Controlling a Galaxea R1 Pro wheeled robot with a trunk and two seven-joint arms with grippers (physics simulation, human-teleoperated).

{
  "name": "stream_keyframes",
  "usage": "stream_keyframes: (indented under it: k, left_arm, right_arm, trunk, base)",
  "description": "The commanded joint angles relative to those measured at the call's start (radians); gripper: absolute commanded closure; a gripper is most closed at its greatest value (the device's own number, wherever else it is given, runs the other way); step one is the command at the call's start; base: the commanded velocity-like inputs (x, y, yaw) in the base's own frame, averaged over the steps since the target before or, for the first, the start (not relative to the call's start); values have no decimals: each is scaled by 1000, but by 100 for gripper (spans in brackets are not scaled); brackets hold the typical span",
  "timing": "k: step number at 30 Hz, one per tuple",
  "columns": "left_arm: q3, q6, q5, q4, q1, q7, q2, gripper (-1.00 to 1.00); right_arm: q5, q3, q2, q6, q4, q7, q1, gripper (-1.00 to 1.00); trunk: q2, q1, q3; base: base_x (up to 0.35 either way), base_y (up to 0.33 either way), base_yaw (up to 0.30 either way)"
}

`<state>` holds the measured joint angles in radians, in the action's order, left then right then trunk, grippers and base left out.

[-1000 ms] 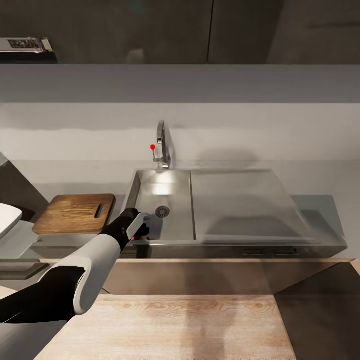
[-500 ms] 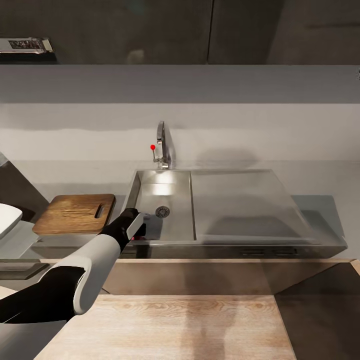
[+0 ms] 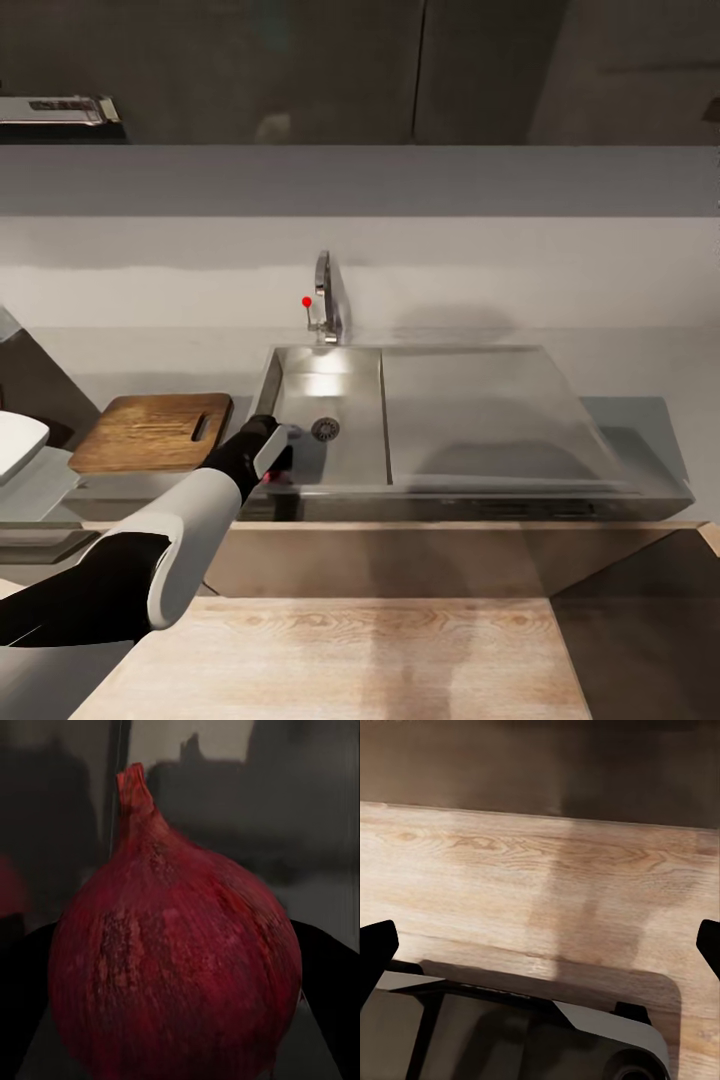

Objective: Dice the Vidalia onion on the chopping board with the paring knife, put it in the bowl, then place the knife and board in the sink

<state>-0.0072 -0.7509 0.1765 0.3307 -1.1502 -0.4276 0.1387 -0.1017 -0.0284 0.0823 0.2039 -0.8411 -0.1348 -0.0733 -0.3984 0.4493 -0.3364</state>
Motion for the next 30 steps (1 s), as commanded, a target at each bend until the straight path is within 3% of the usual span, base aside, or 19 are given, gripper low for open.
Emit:
stream_keyframes:
  k: [1, 18, 25, 29, 30]
  left_arm:
    - [-1, -3, 11, 7, 0, -8, 0, 100]
    - [-5, -41, 16, 358, 0, -1, 14, 100]
    - [-64, -52, 18, 454, 0, 34, 15, 100]
    - [-107, -155, 20, 579, 12, 38, 15, 100]
    - [-112, -200, 32, 668, 40, 39, 15, 100]
  right_arm:
    - [-10, 2, 1, 2, -1, -2, 0, -100]
    - [-12, 3, -1, 2, -1, -2, 0, -100]
    - [-12, 3, -1, 2, -1, -3, 0, -100]
    - [-12, 3, -1, 2, -1, -3, 0, -100]
    - [-12, 2, -1, 3, -1, -3, 0, -100]
  trunk:
    - [-2, 1, 0]
    - [-2, 1, 27]
    - [-2, 1, 38]
    - [-2, 1, 45]
    - [-2, 1, 46]
  base:
    - [0, 0, 0]
    - [0, 0, 0]
    - [0, 0, 0]
    - [0, 0, 0]
    - [0, 0, 0]
